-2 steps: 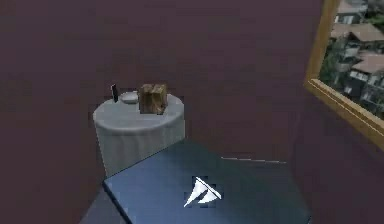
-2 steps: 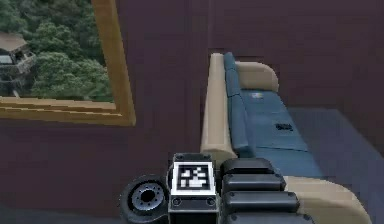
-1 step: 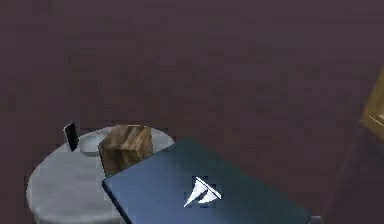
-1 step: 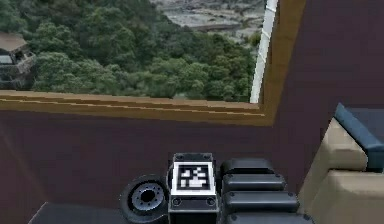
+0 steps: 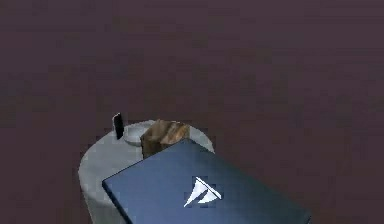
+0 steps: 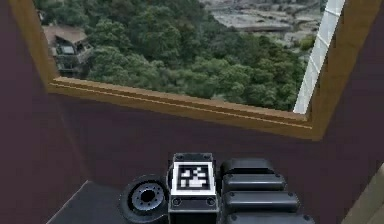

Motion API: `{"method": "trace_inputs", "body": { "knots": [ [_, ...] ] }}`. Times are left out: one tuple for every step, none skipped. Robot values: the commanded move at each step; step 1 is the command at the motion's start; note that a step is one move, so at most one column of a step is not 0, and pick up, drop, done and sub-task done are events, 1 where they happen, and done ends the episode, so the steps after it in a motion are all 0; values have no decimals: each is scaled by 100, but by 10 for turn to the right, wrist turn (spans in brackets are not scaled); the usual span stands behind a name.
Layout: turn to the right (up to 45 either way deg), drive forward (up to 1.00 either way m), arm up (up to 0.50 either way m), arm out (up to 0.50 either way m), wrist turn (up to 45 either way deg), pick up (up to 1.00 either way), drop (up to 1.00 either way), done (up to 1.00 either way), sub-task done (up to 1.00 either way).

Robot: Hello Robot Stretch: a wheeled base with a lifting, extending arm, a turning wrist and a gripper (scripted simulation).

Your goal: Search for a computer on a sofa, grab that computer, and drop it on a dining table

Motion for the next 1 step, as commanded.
{"method": "trace_inputs", "body": {
  "knots": [
    [90,0,0,0,0,0,0,0,0]
  ]
}}
